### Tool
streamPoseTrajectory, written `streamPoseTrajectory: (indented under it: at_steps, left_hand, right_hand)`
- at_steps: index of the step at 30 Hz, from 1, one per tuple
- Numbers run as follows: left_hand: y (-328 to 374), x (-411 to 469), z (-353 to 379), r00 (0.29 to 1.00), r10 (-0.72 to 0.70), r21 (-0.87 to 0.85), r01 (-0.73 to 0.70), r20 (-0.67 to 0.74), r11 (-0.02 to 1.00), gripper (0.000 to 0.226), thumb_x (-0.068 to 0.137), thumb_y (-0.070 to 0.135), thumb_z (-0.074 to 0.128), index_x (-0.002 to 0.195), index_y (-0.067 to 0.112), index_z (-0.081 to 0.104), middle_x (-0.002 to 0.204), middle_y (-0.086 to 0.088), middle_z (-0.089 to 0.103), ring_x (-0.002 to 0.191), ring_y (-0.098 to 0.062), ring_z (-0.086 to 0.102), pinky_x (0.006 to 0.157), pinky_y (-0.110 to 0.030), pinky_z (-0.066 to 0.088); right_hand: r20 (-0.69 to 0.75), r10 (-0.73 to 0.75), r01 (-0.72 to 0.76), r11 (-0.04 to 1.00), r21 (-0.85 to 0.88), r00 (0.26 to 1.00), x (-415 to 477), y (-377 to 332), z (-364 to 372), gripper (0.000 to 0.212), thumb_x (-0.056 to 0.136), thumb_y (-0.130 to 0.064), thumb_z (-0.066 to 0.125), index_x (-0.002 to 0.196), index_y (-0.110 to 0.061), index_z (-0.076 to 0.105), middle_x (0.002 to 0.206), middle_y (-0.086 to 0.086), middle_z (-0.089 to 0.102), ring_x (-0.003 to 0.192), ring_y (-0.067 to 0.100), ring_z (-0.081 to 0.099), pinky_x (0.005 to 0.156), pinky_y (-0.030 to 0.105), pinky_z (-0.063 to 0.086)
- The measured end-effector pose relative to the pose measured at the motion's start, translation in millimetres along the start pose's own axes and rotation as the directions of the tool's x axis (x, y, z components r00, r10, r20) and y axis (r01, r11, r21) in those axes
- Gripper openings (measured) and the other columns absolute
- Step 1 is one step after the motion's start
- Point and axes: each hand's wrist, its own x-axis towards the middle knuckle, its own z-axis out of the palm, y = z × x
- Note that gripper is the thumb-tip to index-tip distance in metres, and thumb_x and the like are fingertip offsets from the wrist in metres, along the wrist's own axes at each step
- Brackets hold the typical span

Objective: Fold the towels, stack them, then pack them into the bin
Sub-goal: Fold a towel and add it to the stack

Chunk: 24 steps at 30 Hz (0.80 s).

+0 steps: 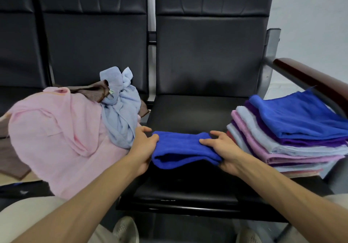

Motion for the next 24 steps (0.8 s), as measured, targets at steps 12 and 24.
streamPoseTrajectory:
  at_steps: [12, 24]
  left_hand:
    - [11.0, -9.5, 3.5, 0.969, -0.102, 0.245, 0.045, 0.224, 0.968, 0.053, 0.095, 0.004, 0.041, 0.144, 0.022, 0.041, 0.113, 0.006, 0.058, 0.084, -0.011, 0.057, 0.062, -0.025, 0.046]
    - [104.7, -32.3, 80.0, 0.821, 0.152, 0.417, -0.429, 0.551, 0.801, 0.082, 0.092, 0.008, 0.058, 0.153, 0.032, 0.008, 0.148, 0.006, 0.027, 0.109, -0.017, 0.055, 0.055, -0.021, 0.054]
  right_hand:
    - [0.132, -0.057, 0.114, 0.869, -0.482, 0.99, -10.9, -20.1, -8.9, 0.048, 0.088, 0.008, 0.045, 0.131, -0.011, 0.055, 0.113, 0.006, 0.063, 0.079, 0.008, 0.061, 0.061, 0.009, 0.048]
    - [0.154, -0.51, 0.459, 0.552, -0.696, 0.846, -57.9, -128.1, -87.6, 0.06, 0.087, -0.01, 0.066, 0.142, -0.019, 0.044, 0.139, -0.005, 0.049, 0.114, 0.003, 0.049, 0.094, 0.011, 0.036]
